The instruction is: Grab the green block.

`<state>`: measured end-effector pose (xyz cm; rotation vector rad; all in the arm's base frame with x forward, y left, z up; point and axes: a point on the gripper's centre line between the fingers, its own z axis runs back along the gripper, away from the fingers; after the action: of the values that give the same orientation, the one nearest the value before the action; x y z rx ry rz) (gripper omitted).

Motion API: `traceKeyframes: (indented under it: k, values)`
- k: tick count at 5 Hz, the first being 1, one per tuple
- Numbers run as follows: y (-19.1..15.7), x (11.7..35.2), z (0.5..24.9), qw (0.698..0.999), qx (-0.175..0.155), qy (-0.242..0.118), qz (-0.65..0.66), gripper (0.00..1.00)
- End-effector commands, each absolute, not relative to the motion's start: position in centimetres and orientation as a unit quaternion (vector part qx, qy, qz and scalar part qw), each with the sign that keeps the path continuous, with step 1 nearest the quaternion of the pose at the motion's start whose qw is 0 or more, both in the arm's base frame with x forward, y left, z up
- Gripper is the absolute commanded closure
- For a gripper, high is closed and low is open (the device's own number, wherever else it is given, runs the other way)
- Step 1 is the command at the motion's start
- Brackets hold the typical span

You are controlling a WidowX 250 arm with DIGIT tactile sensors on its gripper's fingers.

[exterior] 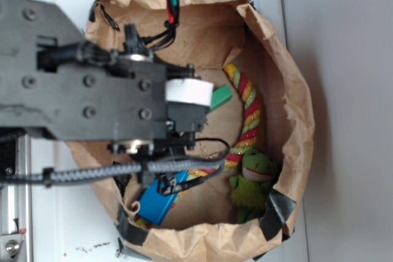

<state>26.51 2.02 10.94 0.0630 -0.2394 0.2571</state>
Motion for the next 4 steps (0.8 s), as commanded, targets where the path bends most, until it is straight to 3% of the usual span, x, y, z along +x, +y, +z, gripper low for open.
traceKeyframes:
  k: [1, 4]
  values:
    - [4.1, 29.2, 11.3, 0.975, 0.049, -0.154, 0.151, 0.00]
    - [4.8, 31.1, 10.2, 0.973, 0.050, -0.155, 0.166, 0.00]
